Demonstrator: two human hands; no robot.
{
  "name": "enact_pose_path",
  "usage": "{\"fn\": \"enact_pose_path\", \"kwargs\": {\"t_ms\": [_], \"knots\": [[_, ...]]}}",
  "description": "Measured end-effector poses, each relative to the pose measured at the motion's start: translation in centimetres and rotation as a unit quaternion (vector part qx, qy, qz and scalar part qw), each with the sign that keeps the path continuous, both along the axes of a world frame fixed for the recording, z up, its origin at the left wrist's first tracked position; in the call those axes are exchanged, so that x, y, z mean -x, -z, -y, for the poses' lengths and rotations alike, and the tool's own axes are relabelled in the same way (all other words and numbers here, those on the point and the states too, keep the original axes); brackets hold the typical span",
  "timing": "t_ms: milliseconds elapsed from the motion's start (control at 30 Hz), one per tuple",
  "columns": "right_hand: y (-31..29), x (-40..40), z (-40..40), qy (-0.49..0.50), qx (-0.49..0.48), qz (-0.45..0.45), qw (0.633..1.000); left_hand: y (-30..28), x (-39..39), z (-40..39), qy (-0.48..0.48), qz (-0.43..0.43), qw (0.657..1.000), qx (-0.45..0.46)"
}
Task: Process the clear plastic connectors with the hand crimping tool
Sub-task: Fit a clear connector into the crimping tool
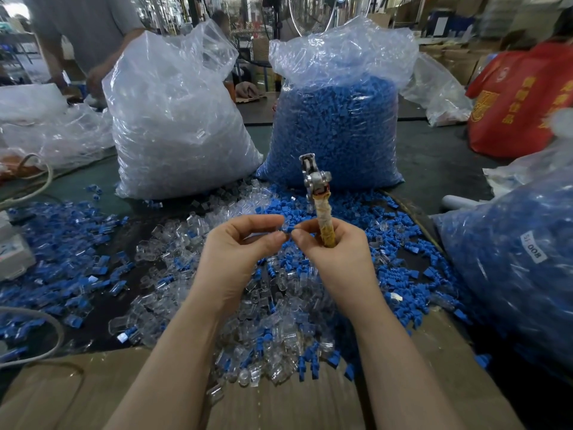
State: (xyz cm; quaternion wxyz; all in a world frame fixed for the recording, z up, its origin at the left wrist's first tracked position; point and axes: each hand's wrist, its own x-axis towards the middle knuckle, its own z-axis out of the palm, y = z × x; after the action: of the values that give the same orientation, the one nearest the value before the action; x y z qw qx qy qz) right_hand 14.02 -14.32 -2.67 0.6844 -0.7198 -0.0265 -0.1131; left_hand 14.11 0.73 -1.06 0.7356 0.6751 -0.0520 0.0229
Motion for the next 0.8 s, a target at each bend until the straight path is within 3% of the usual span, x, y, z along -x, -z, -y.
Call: {"fn": "enact_pose_path", "kwargs": {"t_ms": [433,667,800], "knots": [[0.1,0.2,-0.1,-0.020,0.036,0.026,0.999,0.2,-0.1,0.2,-0.027,0.003,0.999,-0.016],[0.2,0.0,1.0,-0.044,0.062,0.013,0.997,0.1,-0.5,-0.1,-0.015,-0.033,0.990,0.134],[0.5,-0.3,1.5,-0.064,0.102,-0.006,0.993,0.1,-0.7,-0.2,-0.019,-0.013,0.989,0.149]]}}
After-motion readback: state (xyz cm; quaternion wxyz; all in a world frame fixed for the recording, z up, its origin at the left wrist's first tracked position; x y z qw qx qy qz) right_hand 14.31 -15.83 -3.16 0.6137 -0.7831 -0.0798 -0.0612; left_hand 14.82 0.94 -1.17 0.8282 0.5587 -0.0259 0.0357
